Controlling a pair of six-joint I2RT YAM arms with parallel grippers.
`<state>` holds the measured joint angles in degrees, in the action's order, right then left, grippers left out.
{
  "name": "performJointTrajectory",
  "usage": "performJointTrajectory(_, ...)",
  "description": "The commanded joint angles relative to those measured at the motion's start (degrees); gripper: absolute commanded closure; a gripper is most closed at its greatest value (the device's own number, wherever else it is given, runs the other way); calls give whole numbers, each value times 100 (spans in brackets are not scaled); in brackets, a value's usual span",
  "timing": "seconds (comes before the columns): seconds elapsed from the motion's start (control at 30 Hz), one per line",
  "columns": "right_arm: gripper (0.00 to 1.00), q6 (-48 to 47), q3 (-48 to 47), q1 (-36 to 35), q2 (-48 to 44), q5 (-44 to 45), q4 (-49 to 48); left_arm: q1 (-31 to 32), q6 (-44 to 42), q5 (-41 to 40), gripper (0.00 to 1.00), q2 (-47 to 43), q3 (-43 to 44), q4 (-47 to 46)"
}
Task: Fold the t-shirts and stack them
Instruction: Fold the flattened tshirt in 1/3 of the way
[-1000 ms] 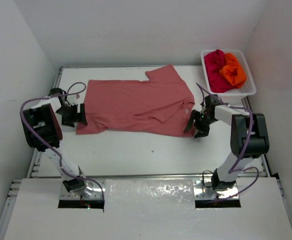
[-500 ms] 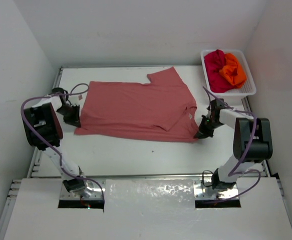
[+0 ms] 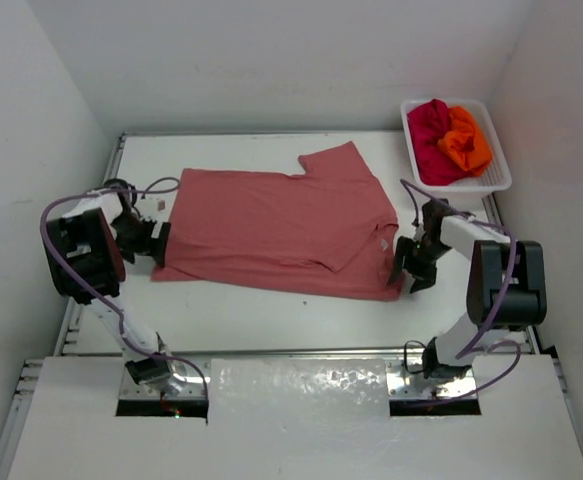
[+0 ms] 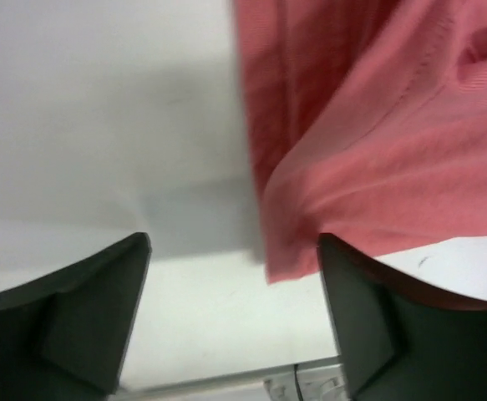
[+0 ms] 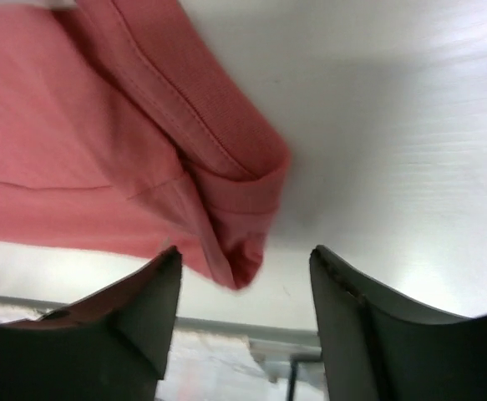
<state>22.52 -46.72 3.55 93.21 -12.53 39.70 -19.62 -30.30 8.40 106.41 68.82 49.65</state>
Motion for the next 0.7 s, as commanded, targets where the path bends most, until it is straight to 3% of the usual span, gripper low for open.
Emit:
performJointTrajectory(0.0, 39, -520, -958, 32, -48, 567, 825, -86, -274, -611, 10, -384, 719, 80)
performJointTrajectory(0.1, 39, -679, -1845, 32, -224, 954, 1205, -86, -161, -753, 6, -235, 2114, 54)
performJointTrajectory(0.17, 44, -671, -2304, 23, -277, 964, 1041, 97, 15, -201, 6, -59, 3446, 10)
performJointTrajectory(0.2, 48, -627, -2698, -12, -260, 833, 883, 290, -2, -42, 7, -33, 3767, -68)
performJointTrajectory(0.23, 63, -565, -2841, -56, -198, 675, 725, 936, -115, 46, 10, 20, 4014, -130)
performJointTrajectory(0.3, 80, -381, -3183, -274, 196, 262, 197, 1746, -563, 222, 31, 29, 4166, -315)
performJointTrajectory(0.33, 85, -363, -3325, -311, 424, 130, 135, 2534, -686, 771, 41, 38, 4079, -359)
performJointTrajectory(0.37, 86, -319, -3648, -468, 913, -141, 91, 2890, -914, 1055, 55, 29, 3948, -490)
performJointTrajectory(0.4, 83, -249, -3782, -478, 1136, -205, 73, 3624, -1046, 1441, 57, 20, 3581, -596)
performJointTrajectory(0.43, 68, -118, -3853, -478, 1312, -240, 20, 3988, -1439, 1584, 57, 55, 3395, -718)
performJointTrajectory(0.5, 58, -20, -3915, -478, 1682, -372, -392, 4851, -1802, 1988, 51, 134, 2981, -824)
performJointTrajectory(0.57, 56, 41, -4098, -496, 1937, -530, -481, 5221, -2040, 2383, 45, 283, 2761, -1210)
performJointTrajectory(0.67, 57, -46, -4344, -548, 2333, -531, -333, 5810, -1910, 2816, 44, 608, 2680, -1940)
